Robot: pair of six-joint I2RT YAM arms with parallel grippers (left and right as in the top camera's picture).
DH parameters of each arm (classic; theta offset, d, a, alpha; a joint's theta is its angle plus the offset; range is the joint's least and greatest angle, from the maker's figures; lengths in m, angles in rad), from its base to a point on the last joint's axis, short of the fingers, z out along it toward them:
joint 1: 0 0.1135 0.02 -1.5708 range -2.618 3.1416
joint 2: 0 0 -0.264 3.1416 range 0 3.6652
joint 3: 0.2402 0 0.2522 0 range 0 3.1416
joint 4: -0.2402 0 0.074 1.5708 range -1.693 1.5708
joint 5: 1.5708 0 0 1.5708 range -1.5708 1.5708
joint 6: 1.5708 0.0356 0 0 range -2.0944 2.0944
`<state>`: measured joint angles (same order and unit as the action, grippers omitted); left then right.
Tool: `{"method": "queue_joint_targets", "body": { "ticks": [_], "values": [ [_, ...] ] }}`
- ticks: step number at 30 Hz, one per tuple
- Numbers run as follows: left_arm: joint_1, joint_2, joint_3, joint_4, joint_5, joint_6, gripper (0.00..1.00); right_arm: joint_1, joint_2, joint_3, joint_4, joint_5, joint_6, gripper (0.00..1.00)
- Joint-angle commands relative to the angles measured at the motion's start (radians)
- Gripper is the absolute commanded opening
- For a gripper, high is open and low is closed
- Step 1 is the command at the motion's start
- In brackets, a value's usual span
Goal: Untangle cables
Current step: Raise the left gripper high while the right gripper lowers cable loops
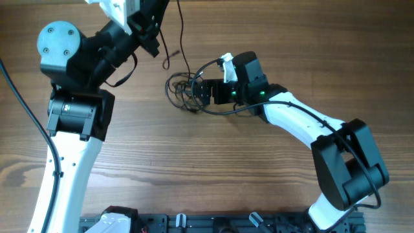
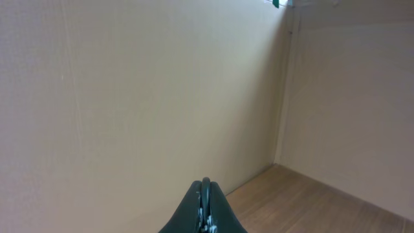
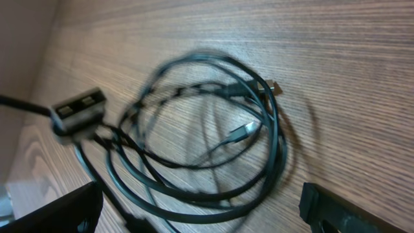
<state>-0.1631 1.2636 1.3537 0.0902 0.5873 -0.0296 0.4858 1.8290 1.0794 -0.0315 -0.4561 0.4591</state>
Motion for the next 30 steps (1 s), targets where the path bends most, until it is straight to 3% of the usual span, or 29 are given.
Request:
{"method": "queue_joint_targets", "body": {
  "ticks": [1,11,15,20,30],
  "values": [
    [0.004,-0.014,0.021,0.003,-0.017,-0.008,0.04,-0.001,0.015,-0.006,0.03,-0.042,0.046,0.97],
    [0.004,-0.014,0.021,0.003,-0.017,-0.008,0.04,0.0,0.015,-0.006,0.086,-0.121,0.057,0.88],
    [0.004,-0.014,0.021,0.003,-0.016,-0.008,0.04,0.0,0.015,-0.006,0.067,-0.121,0.038,0.75],
    [0.004,-0.014,0.021,0.003,-0.016,-0.009,0.04,0.013,0.015,-0.006,0.065,-0.106,0.038,0.66],
    [0.004,-0.014,0.021,-0.001,-0.001,-0.009,0.04,0.044,0.015,-0.006,0.124,-0.001,0.087,0.76]
  ]
}}
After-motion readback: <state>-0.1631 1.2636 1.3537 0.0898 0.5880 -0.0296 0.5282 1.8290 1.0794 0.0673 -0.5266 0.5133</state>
